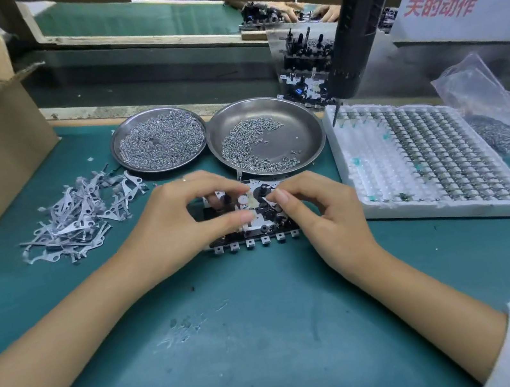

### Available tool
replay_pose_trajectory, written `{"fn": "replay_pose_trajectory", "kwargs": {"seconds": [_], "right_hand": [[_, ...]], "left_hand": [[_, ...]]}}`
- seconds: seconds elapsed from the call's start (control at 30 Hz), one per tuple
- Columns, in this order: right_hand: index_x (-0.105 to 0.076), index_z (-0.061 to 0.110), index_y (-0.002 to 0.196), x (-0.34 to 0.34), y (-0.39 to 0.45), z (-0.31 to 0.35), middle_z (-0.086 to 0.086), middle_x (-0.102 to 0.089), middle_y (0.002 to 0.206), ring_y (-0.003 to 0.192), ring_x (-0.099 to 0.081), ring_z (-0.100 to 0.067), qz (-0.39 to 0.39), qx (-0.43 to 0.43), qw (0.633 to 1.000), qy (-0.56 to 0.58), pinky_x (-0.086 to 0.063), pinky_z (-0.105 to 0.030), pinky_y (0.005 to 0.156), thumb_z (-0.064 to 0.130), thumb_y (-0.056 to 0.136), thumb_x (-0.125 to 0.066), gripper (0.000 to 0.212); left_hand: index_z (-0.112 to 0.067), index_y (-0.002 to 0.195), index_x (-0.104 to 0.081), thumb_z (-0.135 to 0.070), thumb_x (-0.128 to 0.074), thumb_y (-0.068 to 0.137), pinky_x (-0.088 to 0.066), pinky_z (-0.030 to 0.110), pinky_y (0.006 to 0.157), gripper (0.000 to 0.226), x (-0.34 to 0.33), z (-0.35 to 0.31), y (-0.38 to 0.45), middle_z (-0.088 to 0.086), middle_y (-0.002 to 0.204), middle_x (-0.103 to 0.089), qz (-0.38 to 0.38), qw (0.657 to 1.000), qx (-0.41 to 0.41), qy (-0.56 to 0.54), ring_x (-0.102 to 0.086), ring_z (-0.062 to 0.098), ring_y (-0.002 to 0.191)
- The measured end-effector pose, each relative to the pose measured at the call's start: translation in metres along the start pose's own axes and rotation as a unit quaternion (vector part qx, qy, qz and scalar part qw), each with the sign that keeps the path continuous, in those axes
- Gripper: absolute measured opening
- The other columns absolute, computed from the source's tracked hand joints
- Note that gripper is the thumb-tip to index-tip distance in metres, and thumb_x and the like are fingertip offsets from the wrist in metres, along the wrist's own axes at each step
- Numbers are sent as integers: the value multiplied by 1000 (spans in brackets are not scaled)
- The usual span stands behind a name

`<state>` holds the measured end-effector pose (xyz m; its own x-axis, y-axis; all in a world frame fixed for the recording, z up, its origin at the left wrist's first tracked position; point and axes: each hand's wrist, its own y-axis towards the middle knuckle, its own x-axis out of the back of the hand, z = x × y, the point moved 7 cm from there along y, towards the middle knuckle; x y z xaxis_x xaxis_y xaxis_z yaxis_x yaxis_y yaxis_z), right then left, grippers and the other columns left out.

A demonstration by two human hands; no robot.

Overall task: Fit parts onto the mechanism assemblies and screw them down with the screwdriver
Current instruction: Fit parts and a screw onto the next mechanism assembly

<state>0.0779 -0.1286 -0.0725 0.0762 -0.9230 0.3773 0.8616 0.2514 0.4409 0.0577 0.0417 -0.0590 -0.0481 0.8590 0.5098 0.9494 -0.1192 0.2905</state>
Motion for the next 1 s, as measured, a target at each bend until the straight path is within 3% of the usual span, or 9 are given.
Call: {"fn": "replay_pose_trajectory", "kwargs": {"seconds": [0.1,0.17,0.23,0.3,0.4,0.57,0.67,0.87,1.0], "right_hand": [[-72,5,84,2,0,1,-4,-66,82,81,-61,-17,-13,5,1000,5,-49,-36,74,9,90,-60,13],[-72,5,84,2,0,1,-3,-66,82,81,-61,-16,-20,1,1000,8,-49,-36,73,9,90,-61,13],[-72,5,83,3,0,0,-3,-66,82,80,-61,-17,-24,-1,1000,9,-49,-37,74,13,90,-60,15],[-72,5,83,3,0,-1,-3,-66,82,80,-61,-17,-23,0,1000,12,-49,-37,74,13,90,-60,16],[-72,6,83,1,-1,-2,-1,-66,82,80,-61,-16,-15,2,1000,16,-49,-36,74,14,89,-60,15],[-71,6,80,0,1,1,1,-65,79,76,-60,-14,-12,14,1000,11,-48,-34,70,18,88,-59,18],[-71,6,80,1,1,2,-1,-65,79,76,-59,-15,-10,21,1000,7,-47,-33,70,18,88,-59,18],[-72,7,81,1,1,2,1,-65,79,76,-60,-15,-5,12,1000,11,-48,-33,71,11,89,-63,13],[-71,6,81,4,1,2,0,-65,80,77,-60,-16,-14,18,1000,1,-48,-33,70,12,90,-61,14]], "left_hand": [[-18,102,-72,-26,-64,88,-37,8,73,18,26,5,15,-8,91,-66,-112,991,-18,71,-55,-1,76],[-13,112,-69,-16,-58,94,-38,18,77,22,47,18,34,5,100,-67,-163,971,14,176,-55,9,82],[-13,124,-62,-16,-55,95,-40,32,90,30,56,36,56,17,116,-63,-135,949,68,278,-55,31,103],[-16,131,-57,-19,-57,94,-40,40,98,36,57,55,72,17,127,-58,-73,932,130,330,-51,36,116],[-14,119,-66,-19,-62,92,-43,40,95,28,54,67,82,15,121,-63,-57,920,167,351,-53,35,116],[-20,91,-75,-20,-66,89,-35,35,88,9,60,57,77,4,97,-72,-145,902,131,384,-60,30,100],[-23,90,-75,-17,-65,90,-30,31,85,12,62,52,71,0,94,-74,-186,902,108,374,-60,28,96],[-8,105,-72,-2,-62,88,-44,31,92,20,63,43,63,13,101,-71,-216,947,91,220,-63,30,97],[-5,93,-73,-10,-65,88,-38,12,70,11,52,22,46,7,82,-69,-229,957,30,178,-58,11,72]]}}
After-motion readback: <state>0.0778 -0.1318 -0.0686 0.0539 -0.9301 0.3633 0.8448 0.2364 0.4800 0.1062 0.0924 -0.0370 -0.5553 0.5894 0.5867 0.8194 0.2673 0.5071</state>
